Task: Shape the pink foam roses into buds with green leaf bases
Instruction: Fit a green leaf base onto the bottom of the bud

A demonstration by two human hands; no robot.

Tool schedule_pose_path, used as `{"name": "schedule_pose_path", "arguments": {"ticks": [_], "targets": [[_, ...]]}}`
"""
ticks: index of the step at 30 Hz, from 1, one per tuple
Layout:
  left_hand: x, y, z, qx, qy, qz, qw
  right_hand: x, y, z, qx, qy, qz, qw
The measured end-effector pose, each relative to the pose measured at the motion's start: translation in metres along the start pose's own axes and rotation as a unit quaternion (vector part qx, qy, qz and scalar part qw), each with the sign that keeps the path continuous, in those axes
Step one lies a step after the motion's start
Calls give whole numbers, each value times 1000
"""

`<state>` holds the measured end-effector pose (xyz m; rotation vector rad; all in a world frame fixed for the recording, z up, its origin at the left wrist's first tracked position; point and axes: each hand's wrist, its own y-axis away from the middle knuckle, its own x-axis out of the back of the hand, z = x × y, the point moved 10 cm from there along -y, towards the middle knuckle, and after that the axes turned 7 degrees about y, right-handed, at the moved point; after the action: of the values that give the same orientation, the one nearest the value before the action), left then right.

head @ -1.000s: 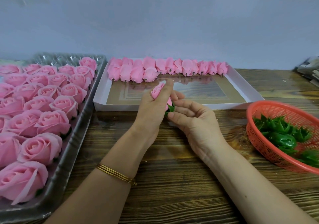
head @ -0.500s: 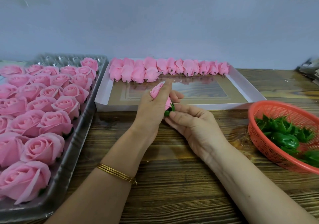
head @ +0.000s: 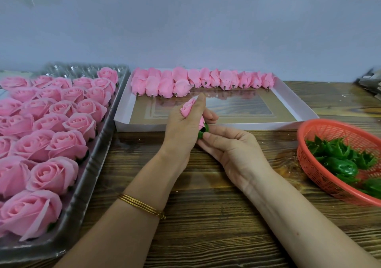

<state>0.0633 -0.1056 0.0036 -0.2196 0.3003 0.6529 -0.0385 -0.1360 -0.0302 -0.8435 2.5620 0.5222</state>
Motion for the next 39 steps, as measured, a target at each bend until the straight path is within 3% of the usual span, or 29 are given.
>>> {"name": "schedule_pose_path", "arguments": {"ticks": [39], "targets": [[-3,2,0,3,10,-8,1000,7,1,1,-14,-8,28,999]]}}
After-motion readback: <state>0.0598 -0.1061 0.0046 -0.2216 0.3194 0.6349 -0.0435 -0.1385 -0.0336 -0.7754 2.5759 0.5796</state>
